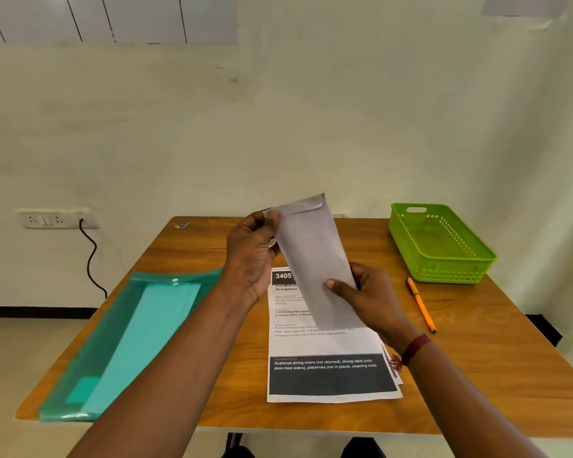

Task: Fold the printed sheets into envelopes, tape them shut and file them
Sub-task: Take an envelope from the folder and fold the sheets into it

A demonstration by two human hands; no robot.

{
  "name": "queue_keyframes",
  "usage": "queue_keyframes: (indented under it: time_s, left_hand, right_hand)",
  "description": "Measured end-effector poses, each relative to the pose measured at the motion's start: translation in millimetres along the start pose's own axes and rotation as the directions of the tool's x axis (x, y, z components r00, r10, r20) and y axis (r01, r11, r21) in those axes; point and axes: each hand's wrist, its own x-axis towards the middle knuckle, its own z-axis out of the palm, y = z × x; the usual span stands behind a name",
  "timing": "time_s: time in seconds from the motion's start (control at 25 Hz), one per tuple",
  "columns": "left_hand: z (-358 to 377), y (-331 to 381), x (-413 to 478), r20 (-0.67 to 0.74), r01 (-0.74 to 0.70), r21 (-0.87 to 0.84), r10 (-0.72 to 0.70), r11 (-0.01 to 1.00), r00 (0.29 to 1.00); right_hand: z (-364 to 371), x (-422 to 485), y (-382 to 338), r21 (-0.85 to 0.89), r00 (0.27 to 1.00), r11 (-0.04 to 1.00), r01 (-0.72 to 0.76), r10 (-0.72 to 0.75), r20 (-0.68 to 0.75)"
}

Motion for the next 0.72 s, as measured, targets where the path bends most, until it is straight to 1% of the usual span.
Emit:
queue_keyframes:
  time_s: [0.08, 0.12, 0.16, 0.24, 0.32, 0.36, 0.44, 0.48, 0.56, 0.72]
  left_hand:
    - [-8, 0, 1, 0.080, 0.028, 0.059, -0.033, 0.998, 0.996]
    - [-13, -1, 1, 0.077, 0.056, 0.082, -0.062, 0.995, 0.995]
    - [-17, -2, 1, 0.044, 0.088, 0.106, -0.093, 0.990, 0.995]
    - [-26, -7, 4, -0.087, 0.156, 0.158, -0.143, 0.975, 0.986]
    - [-36, -11, 4, -0.191, 0.240, 0.150, -0.210, 0.959, 0.959]
    - [-41, -13, 3, -0.200, 0.289, 0.122, -0.262, 0.950, 0.944]
    - [-50, -17, 2, -0.184, 0.368, 0.091, -0.348, 0.925, 0.919]
    - [-54, -20, 2, -0.182, 0.395, 0.107, -0.372, 0.913, 0.910]
    - [-60, -27, 3, -0.198, 0.426, 0.173, -0.392, 0.888, 0.898]
    - [-74, -43, 7, -0.253, 0.462, 0.270, -0.401, 0.845, 0.881]
  right_hand:
    - [-5, -1, 1, -0.104, 0.997, 0.994, 0.044, -0.050, -0.056]
    - [-8, 0, 1, -0.178, 0.992, 0.981, 0.080, -0.096, -0.082]
    - [-12, 2, 2, -0.261, 0.984, 0.958, 0.121, -0.151, -0.097]
    - [-17, 5, 5, -0.419, 0.958, 0.888, 0.189, -0.261, -0.121]
    - [-19, 5, 7, -0.569, 0.914, 0.788, 0.236, -0.378, -0.144]
    - [-18, 4, 8, -0.623, 0.891, 0.736, 0.265, -0.434, -0.134]
    - [-13, 0, 14, -0.676, 0.866, 0.659, 0.331, -0.496, -0.060]
    - [-10, -2, 17, -0.692, 0.862, 0.628, 0.356, -0.507, -0.017]
    - [-3, -5, 25, -0.739, 0.854, 0.562, 0.372, -0.518, 0.037]
    - [8, -6, 45, -0.794, 0.824, 0.469, 0.385, -0.563, 0.067]
